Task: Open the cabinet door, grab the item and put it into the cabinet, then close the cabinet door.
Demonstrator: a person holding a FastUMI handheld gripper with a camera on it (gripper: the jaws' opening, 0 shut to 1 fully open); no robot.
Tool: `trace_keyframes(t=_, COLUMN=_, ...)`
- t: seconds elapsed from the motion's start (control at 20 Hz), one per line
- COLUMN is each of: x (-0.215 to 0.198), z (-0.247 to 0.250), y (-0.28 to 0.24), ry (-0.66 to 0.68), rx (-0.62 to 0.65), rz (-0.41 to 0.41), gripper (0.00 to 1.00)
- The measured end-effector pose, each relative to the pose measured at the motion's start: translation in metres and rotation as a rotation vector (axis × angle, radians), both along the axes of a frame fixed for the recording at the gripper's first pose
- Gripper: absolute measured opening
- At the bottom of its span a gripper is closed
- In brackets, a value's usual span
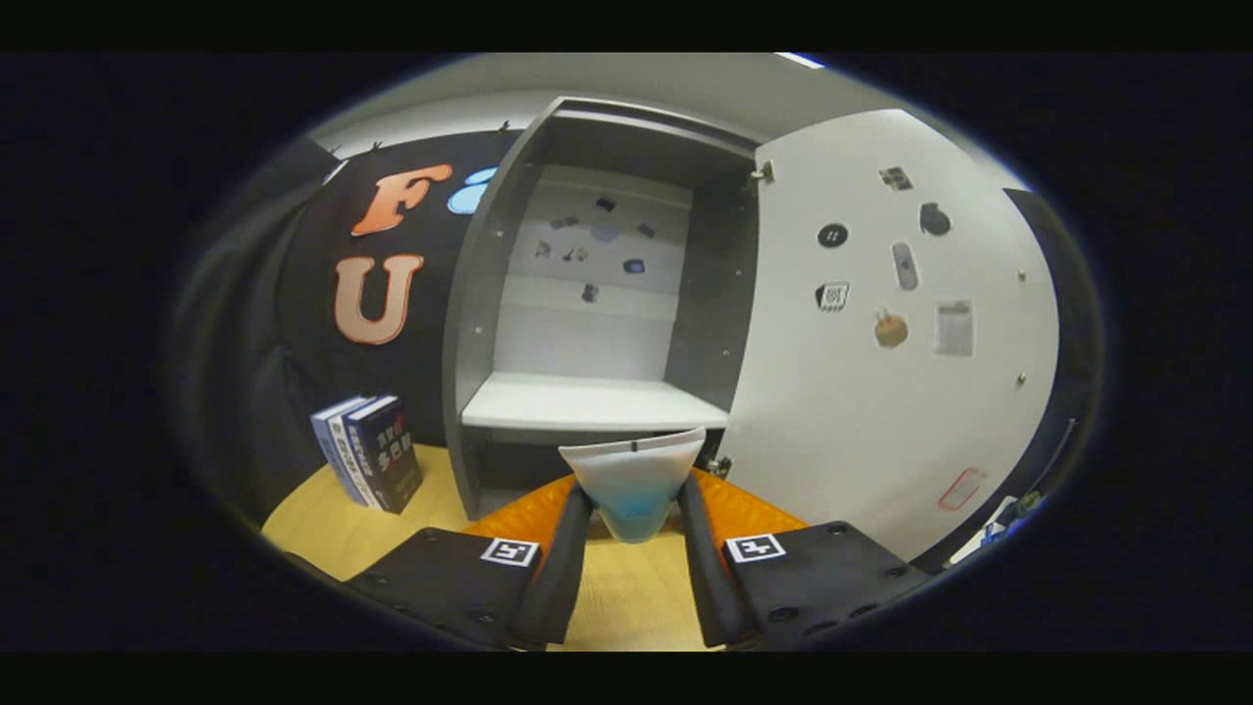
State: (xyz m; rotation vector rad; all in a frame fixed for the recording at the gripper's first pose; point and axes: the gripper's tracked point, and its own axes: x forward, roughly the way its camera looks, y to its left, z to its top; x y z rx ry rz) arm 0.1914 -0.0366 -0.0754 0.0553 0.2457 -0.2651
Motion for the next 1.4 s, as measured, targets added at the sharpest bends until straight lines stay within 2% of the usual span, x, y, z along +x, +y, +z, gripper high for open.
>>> trace_keyframes(t=0.15, x=0.038, z=0.065, y=-0.026, ry=-0.012, rx=-0.013, rz=-0.029, gripper=0.56)
trace_keyframes(t=0.25, x=0.076, z=0.087, y=-0.03, ry=-0.032, rx=0.009, rz=-0.018, gripper=0.56)
trace_keyframes(t=0.4, x=0.139, z=0.071, y=-0.041, ry=0.042, rx=0.022, rz=-0.001, gripper=0.56)
trace_keyframes(t=0.55, x=0.206, z=0.04, y=-0.041, ry=0.12, rx=0.102, rz=0.054, gripper=0.57)
trace_keyframes(t=0.7, x=0.248, z=-0.003, y=-0.045, ry=0.214, rx=0.156, rz=0.09, gripper=0.57)
trace_keyframes(t=1.0, x=0.283, z=-0.046, y=-0.049, ry=0.297, rx=0.181, rz=0.126, gripper=0.57)
trace_keyframes(t=1.25, x=0.294, z=-0.051, y=-0.038, ry=0.29, rx=0.181, rz=0.157, gripper=0.58)
trace_keyframes(t=1.4, x=0.296, z=-0.047, y=-0.032, ry=0.265, rx=0.165, rz=0.18, gripper=0.62)
